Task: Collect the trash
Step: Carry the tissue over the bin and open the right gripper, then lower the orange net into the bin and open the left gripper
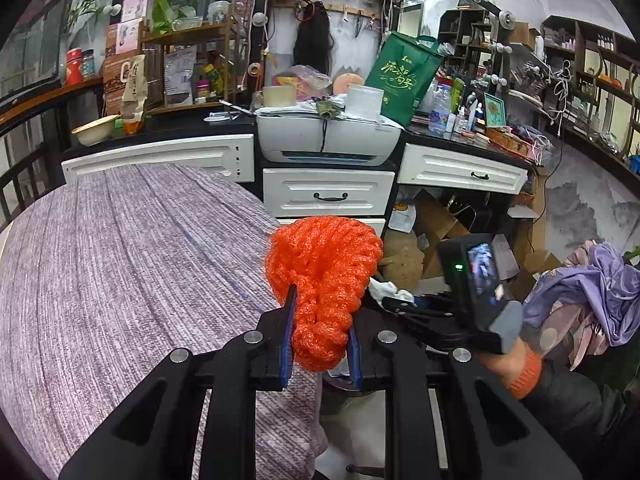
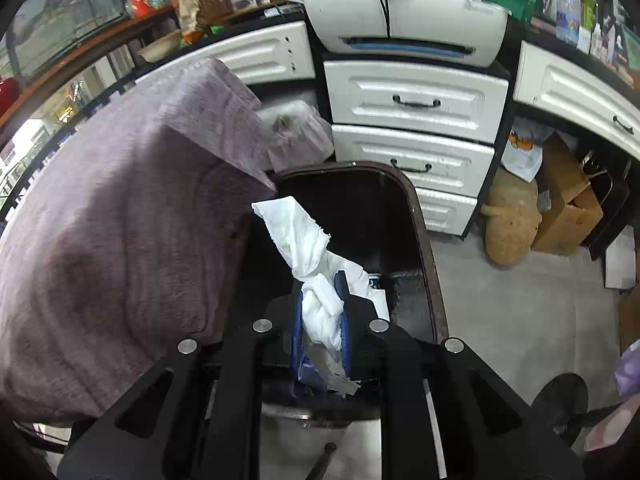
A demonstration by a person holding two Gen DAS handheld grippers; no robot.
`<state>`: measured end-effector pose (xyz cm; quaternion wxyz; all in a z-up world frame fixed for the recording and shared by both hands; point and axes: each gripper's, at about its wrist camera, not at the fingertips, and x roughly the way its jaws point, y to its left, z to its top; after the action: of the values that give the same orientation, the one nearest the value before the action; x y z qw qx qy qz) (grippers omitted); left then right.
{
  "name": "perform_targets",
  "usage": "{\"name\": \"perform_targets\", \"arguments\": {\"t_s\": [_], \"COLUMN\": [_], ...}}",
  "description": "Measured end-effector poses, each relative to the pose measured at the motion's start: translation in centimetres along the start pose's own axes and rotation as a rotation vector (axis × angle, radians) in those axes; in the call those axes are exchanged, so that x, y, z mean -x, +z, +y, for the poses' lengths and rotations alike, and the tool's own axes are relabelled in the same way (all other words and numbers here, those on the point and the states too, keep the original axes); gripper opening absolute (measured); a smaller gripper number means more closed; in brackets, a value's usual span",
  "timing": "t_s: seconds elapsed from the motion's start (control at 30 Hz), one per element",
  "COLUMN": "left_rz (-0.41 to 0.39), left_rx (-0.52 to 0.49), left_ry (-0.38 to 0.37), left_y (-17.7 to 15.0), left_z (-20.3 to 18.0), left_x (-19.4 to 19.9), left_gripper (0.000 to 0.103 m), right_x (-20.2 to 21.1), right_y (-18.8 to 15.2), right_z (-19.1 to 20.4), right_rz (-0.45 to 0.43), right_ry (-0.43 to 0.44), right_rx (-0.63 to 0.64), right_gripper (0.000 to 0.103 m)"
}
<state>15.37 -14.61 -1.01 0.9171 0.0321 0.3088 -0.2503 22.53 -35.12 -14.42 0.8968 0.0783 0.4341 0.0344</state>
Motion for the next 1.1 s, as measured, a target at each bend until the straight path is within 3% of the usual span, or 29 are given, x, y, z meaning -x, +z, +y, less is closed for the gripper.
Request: {"name": "perform_targets", "arguments": {"t_s": [0.13,0.23,0.27,0.43,0.63,0.77,1.1], "left_rz": [0.009,0.018,0.020,0.035,0.063,0.105,0.235], "left_rx": [-0.005,-0.010,-0.013,-0.022,-0.022,-0.014,-0.016], "left_ry": [-0.014,-0.026,-0.027,-0.044,-0.090,-0.129,-0.140], "left_y": [0.1,0.0,0.0,0.1,0.3,0.2,-0.8], "left_z": [-0.6,-1.2,-1.3,-2.3,-3.8,-4.8,-7.0], "left_x": [-0.5,-1.0,-1.2,-2.1,-3.8,-5.7,-11.9], "left_gripper": [0.021,0.021,0.021,0.021,0.021,0.021,0.021], "right_x": [-1.8,-2.0,-1.9,-0.5,3.5,5.9,9.2], "right_y": [0.1,-0.1,-0.3,-1.1,-2.3,-3.2,-5.6], "right_z": [-0.3,-0.5,-0.6,-1.3,-2.6,-4.1,-7.9], "right_rz": [0.021,0.018,0.011,0.009,-0.060,-0.103,-0.153], "right_ry": [-0.017,-0.040,-0.041,-0.034,-0.062,-0.078,-0.142], "right_rx": [-0.012,-0.014,-0.018,-0.033,-0.053,-0.090,-0.155], "right_gripper": [0.029,0.061,0.064,0.068,0.070,0.078,0.078]}}
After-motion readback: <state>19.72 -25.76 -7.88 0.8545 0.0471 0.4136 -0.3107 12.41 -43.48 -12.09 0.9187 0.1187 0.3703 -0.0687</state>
